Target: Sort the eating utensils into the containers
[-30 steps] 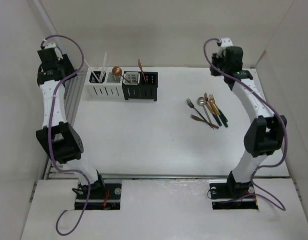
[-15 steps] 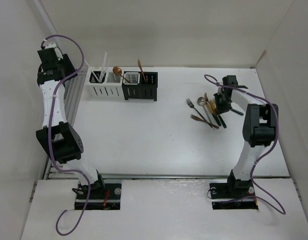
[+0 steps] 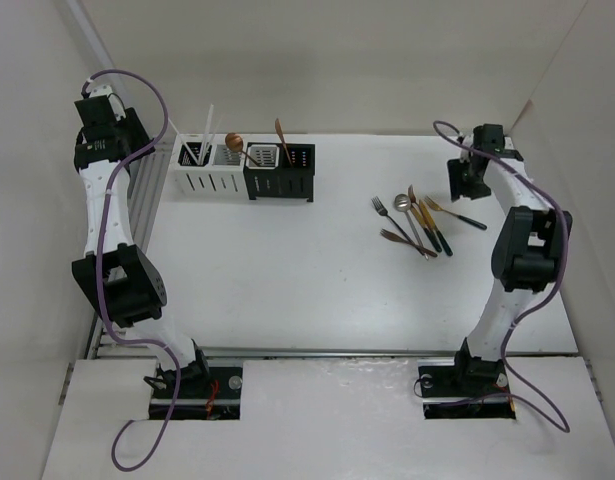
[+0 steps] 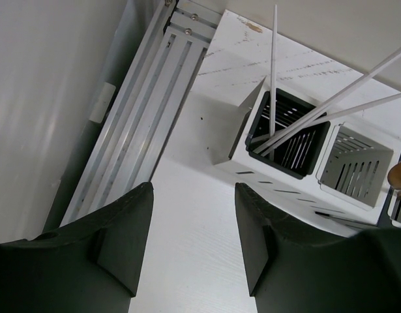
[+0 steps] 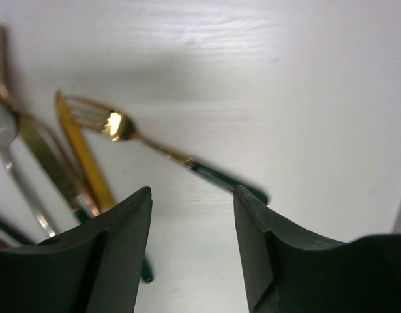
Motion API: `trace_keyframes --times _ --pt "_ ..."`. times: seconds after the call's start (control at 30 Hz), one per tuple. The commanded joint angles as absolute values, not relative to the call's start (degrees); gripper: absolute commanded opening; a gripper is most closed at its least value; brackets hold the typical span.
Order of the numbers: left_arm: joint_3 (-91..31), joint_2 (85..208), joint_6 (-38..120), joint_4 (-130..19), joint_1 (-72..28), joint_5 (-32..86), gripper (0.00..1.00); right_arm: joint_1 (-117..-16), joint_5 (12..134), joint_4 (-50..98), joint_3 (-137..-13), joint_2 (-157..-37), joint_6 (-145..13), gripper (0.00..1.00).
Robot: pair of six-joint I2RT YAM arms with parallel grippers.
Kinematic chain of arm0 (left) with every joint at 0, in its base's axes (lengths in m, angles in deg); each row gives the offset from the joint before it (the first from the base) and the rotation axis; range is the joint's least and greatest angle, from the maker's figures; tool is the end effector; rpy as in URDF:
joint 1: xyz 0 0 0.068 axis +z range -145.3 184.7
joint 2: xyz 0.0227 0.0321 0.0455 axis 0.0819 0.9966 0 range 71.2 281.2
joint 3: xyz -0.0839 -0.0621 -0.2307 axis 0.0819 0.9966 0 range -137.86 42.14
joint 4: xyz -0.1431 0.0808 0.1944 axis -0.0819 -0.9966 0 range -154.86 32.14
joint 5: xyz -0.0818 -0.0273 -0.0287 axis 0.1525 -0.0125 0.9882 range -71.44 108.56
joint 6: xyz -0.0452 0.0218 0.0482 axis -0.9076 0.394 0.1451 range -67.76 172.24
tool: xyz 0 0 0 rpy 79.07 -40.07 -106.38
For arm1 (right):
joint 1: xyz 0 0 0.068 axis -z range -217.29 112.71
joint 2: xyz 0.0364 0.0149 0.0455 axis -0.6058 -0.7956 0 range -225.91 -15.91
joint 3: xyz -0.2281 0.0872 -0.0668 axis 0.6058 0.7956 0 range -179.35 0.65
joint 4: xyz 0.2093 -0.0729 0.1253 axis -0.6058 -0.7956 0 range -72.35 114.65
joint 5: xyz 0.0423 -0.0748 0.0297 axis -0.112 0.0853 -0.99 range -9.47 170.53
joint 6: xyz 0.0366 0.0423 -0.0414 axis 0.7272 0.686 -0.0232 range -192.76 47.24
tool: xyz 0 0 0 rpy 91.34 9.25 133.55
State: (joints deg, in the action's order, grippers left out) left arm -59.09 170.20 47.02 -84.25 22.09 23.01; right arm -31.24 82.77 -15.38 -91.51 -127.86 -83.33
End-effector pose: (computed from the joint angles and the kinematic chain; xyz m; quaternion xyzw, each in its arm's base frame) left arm 0.3947 0.1190 0.3701 -0.1437 0.8267 0.0252 0.5434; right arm 0.4180 -0.0465 0.2027 -0.0330 0.9648 -0.0563 0.2547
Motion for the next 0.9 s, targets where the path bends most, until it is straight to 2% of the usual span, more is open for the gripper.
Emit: trace_keyframes --times 0.0,0.17,0.33,0.5,0.57,0.6,0.87 --pt "-59.28 168.32 46.87 -83.17 22.54 22.35 0.50 -28.77 86.14 -20.51 -98.12 -132.53 -88.22 0.59" --pt "-58.76 168.32 47.40 -83.17 22.54 22.34 0.50 -27.63 87.92 -21.84 -98.67 -137.19 -93.14 0.63" --pt "-58.76 168.32 47.40 -83.17 22.54 22.34 0.50 -23.76 76.24 -21.84 -98.67 -139.22 -97.19 0.63" --pt "-58.76 168.32 47.40 -83.17 22.54 21.81 0.50 -23.75 74.29 -21.31 -98.05 -140.54 -98.25 0.63" --pt "-58.76 168.32 47.40 -83.17 22.54 21.81 0.50 -23.75 74.29 -21.31 -98.05 -141.33 -97.73 0.58" --pt "-58.76 168.32 47.40 -83.17 22.54 21.81 0.50 -23.75 74.29 -22.18 -98.05 -142.03 -97.72 0.49" --pt "-58.76 168.32 47.93 -83.17 22.54 21.29 0.50 -23.75 74.29 -21.66 -97.96 -141.43 -97.72 0.09"
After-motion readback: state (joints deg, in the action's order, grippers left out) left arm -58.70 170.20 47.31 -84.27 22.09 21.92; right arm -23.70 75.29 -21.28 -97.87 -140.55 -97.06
